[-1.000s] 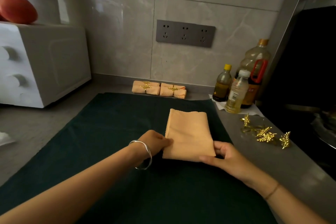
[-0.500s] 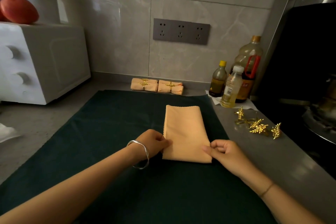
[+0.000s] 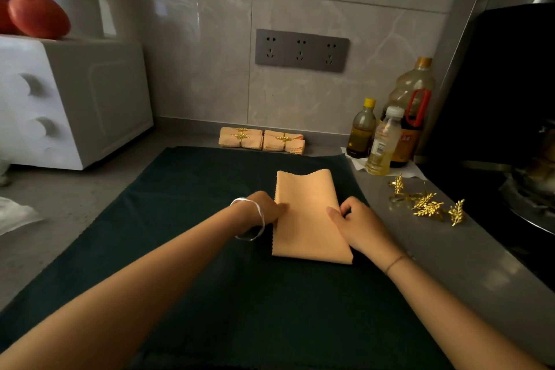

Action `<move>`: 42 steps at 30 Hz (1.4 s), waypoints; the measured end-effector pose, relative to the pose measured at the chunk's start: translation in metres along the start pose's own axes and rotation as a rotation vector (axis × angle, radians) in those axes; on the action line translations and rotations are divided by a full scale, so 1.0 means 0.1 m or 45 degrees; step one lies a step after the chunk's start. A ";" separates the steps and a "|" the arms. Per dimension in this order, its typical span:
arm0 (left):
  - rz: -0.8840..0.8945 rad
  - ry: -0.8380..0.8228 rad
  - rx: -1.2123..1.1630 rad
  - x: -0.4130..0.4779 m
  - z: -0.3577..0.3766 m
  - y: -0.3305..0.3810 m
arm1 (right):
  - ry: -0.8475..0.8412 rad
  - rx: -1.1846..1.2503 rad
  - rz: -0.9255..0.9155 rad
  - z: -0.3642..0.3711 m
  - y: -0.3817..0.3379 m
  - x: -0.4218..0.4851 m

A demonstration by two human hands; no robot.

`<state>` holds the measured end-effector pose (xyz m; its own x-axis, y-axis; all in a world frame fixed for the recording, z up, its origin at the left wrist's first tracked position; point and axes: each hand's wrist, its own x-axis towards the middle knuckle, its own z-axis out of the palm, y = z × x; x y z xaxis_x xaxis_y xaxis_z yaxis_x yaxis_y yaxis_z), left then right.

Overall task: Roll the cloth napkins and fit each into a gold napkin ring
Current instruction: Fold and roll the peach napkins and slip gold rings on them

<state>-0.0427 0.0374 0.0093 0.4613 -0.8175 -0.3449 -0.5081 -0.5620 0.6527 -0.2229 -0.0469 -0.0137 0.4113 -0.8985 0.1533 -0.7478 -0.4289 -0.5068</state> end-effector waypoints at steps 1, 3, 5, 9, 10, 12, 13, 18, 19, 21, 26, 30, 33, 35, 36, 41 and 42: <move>-0.021 0.027 -0.008 0.06 -0.01 0.03 | 0.011 -0.002 0.003 0.01 -0.02 0.05; -0.047 0.086 -0.042 0.15 -0.04 0.07 | 0.024 0.000 0.011 0.01 -0.04 0.14; -0.077 0.131 -0.103 0.23 -0.05 0.08 | 0.037 0.017 0.010 0.02 -0.04 0.21; -0.138 0.131 -0.143 0.31 -0.07 0.08 | 0.050 0.131 0.006 0.07 0.03 0.28; -0.148 0.126 -0.141 0.33 -0.08 0.08 | 0.041 0.160 0.016 0.07 0.05 0.30; -0.161 0.118 -0.138 0.35 -0.09 0.09 | 0.022 0.198 0.054 0.07 0.05 0.34; -0.164 0.118 -0.138 0.36 -0.09 0.09 | 0.018 0.211 0.074 0.06 0.04 0.36; -0.151 0.103 -0.125 0.40 -0.08 0.12 | 0.065 0.136 0.061 0.05 -0.03 0.48; -0.155 0.104 -0.131 0.40 -0.08 0.11 | 0.084 0.131 0.038 0.06 -0.03 0.50; -0.174 0.103 -0.171 0.40 -0.09 0.12 | 0.123 0.170 0.016 0.09 -0.02 0.54; -0.227 0.085 -0.280 0.41 -0.10 0.11 | 0.120 0.654 0.112 0.09 0.01 0.54; -0.229 0.036 -0.493 0.40 -0.10 0.10 | 0.080 0.841 0.165 0.06 -0.04 0.53; -0.197 0.025 -0.616 0.35 -0.13 0.10 | 0.034 0.812 0.163 0.09 -0.07 0.56; -0.166 0.042 -0.674 0.33 -0.14 0.08 | -0.011 0.737 0.157 0.12 -0.10 0.58; -0.139 0.046 -0.690 0.32 -0.13 0.08 | -0.020 0.699 0.154 0.13 -0.10 0.59; 0.046 0.132 -0.639 0.33 -0.10 0.08 | 0.050 0.591 0.123 0.18 -0.09 0.62; 0.069 0.160 -0.598 0.33 -0.09 0.08 | 0.062 0.540 0.112 0.19 -0.09 0.62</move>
<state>-0.0249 0.0071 0.0097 0.5419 -0.8064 -0.2368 -0.1640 -0.3778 0.9112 -0.1807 -0.0972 -0.0156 0.3226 -0.9377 0.1289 -0.4948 -0.2831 -0.8216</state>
